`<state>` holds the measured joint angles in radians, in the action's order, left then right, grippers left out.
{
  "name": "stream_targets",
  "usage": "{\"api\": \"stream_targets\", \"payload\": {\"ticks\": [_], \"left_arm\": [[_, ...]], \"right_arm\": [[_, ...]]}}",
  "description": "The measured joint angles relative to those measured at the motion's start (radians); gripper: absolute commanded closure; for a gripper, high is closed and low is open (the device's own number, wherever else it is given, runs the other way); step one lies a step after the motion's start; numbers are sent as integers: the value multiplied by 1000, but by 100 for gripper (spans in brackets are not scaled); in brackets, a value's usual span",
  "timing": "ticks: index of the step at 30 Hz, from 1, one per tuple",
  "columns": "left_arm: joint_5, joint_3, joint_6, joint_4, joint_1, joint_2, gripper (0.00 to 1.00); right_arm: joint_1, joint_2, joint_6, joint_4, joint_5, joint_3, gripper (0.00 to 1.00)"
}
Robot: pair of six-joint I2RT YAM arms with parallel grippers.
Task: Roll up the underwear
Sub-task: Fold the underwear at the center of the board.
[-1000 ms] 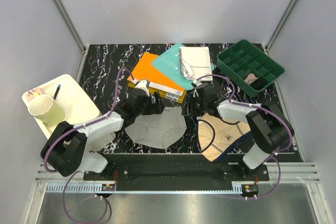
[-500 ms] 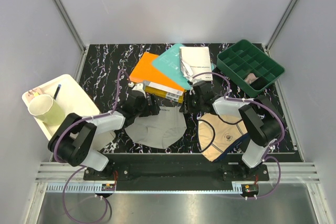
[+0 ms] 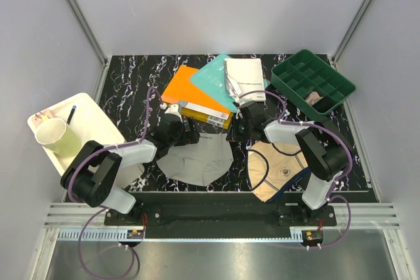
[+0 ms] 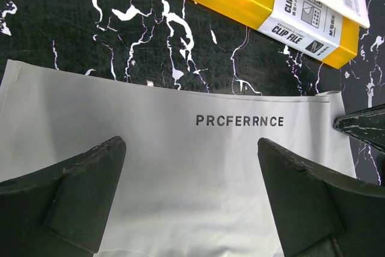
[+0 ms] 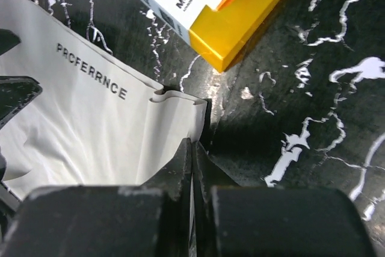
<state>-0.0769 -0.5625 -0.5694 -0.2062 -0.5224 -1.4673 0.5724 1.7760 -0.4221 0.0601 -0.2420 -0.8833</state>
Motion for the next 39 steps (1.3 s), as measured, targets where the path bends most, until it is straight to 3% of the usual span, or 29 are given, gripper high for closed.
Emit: {"api": "stream_targets", "payload": {"ticks": [17,31,39], "left_arm": [[-5,0,19,5,-14,2,1],[6,-110,16,27,-224,8,1],[59,-180,-16,-25,-352,-101,9]], "right_arm": [[3,-47,-50,-92,126,6,100],[3,-127,-43,-271,184,5,100],[3,-233,-34,-406,308,-19,100]]}}
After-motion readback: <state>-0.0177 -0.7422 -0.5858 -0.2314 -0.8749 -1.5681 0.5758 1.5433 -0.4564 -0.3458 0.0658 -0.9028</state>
